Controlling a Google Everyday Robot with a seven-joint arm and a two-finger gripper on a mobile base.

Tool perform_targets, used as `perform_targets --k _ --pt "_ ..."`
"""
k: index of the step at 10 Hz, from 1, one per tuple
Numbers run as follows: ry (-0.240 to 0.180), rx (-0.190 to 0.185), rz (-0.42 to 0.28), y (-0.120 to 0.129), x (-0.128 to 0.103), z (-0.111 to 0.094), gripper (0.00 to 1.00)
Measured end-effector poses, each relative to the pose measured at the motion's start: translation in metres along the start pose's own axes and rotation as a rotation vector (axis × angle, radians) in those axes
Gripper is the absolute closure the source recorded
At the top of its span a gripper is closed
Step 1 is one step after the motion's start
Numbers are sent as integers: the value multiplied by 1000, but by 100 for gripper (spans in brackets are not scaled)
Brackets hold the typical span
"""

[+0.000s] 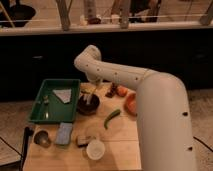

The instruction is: Wipe purple bowl with brush

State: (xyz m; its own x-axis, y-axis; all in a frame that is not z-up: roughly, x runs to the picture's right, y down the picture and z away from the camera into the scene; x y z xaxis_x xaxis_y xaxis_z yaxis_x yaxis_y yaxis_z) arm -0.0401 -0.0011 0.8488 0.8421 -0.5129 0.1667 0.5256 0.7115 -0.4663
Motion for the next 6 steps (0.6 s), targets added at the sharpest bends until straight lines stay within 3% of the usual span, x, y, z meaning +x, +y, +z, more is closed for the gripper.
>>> perform_targets --k 3,6 --pt "-20 -27 -77 17 -13 1 100" --pt "32 -63 -48 39 17 3 100"
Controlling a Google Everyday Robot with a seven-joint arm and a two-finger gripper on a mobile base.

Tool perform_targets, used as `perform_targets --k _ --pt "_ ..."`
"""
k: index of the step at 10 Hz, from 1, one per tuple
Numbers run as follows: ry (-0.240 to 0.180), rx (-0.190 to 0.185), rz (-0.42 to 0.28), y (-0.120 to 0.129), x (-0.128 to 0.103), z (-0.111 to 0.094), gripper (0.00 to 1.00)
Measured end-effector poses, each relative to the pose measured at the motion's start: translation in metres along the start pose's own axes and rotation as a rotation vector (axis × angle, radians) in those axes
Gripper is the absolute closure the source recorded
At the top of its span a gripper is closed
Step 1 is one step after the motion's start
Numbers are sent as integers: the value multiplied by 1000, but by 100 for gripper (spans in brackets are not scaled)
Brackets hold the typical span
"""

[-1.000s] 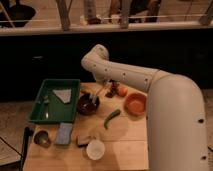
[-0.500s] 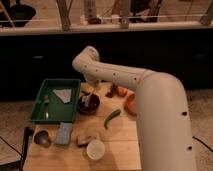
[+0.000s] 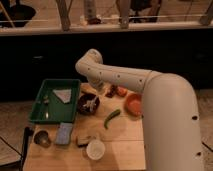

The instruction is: Wipe purple bowl with brush

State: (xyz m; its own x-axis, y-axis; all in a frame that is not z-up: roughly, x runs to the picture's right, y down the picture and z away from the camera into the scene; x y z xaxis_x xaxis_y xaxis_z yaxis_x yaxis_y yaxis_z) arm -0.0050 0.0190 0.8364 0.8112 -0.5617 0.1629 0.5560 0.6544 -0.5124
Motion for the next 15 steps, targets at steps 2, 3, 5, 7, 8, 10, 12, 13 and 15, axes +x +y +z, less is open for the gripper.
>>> perform_targets --k 2,3,5,7,8,10,12,13,15 --pt "40 -12 42 -2 15 1 100" --pt "48 -10 55 -5 18 1 100" --pt "66 6 91 -26 23 5 100" --pt "60 17 84 -33 17 5 100" --pt "44 32 57 -41 4 4 100" --pt "1 47 -24 -40 -16 1 100" --pt "-29 47 -98 -25 -28 -3 100" --pt "-34 46 -107 -21 -30 -4 100" --pt "-30 42 -70 -7 -9 -1 100"
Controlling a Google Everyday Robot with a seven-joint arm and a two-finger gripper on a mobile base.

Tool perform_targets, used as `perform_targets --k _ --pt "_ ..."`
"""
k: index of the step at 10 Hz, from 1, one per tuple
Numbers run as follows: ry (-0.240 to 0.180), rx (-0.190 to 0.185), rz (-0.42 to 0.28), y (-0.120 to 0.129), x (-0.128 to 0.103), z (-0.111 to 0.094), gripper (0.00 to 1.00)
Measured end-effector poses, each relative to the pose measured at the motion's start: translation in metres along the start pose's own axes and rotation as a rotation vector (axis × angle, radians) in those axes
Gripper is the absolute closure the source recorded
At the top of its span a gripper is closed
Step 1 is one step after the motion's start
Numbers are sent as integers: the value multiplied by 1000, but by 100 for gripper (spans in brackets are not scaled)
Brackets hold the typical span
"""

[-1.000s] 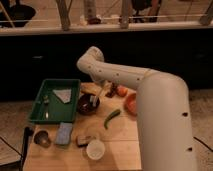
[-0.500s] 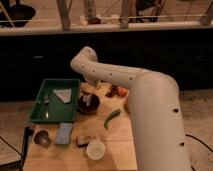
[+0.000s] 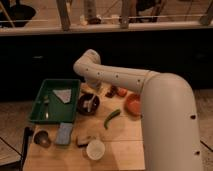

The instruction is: Wipe purple bowl with brush

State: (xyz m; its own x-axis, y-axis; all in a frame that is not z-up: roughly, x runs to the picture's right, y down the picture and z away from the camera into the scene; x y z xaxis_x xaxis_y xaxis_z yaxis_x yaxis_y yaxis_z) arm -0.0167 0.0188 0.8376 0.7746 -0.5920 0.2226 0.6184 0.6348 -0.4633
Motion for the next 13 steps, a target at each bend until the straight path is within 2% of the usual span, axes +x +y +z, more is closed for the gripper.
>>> perform_targets --k 3,5,8,10,13 --pt "36 -4 90 8 38 3 100" --pt "50 0 113 0 47 8 100" --pt "40 23 107 -30 25 11 100" --pt "7 45 65 -49 0 13 100" --pt "-29 41 -16 -41 -13 12 100"
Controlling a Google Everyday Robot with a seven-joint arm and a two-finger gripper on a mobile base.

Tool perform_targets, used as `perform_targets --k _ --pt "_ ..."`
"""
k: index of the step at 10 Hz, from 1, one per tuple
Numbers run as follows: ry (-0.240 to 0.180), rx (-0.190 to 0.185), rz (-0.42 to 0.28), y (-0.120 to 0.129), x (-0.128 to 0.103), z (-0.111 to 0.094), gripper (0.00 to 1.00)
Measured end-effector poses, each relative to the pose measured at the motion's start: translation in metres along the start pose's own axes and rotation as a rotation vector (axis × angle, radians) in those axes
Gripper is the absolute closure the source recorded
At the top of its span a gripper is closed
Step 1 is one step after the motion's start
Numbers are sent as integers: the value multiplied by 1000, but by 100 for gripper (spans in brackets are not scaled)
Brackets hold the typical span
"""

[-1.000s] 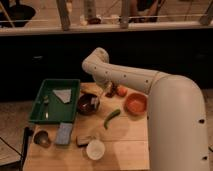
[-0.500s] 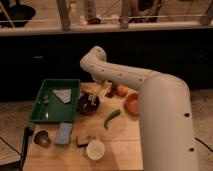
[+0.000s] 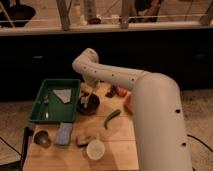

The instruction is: Wipe purple bowl with brush

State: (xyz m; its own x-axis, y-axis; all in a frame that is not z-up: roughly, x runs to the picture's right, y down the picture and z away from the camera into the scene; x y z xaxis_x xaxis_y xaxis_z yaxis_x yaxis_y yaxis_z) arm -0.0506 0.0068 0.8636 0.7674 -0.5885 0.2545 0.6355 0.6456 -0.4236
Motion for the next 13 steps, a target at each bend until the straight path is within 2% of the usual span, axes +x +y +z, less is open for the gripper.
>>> perform_targets --k 2,5,8,9,11,13 --pt "-4 -17 -11 19 12 -1 100" --pt "17 -43 53 45 48 0 100" --pt "50 -43 110 35 60 3 100" --pt "58 -38 117 29 59 3 100" --pt "57 -17 103 7 42 5 100" --pt "24 -5 42 -7 19 6 100"
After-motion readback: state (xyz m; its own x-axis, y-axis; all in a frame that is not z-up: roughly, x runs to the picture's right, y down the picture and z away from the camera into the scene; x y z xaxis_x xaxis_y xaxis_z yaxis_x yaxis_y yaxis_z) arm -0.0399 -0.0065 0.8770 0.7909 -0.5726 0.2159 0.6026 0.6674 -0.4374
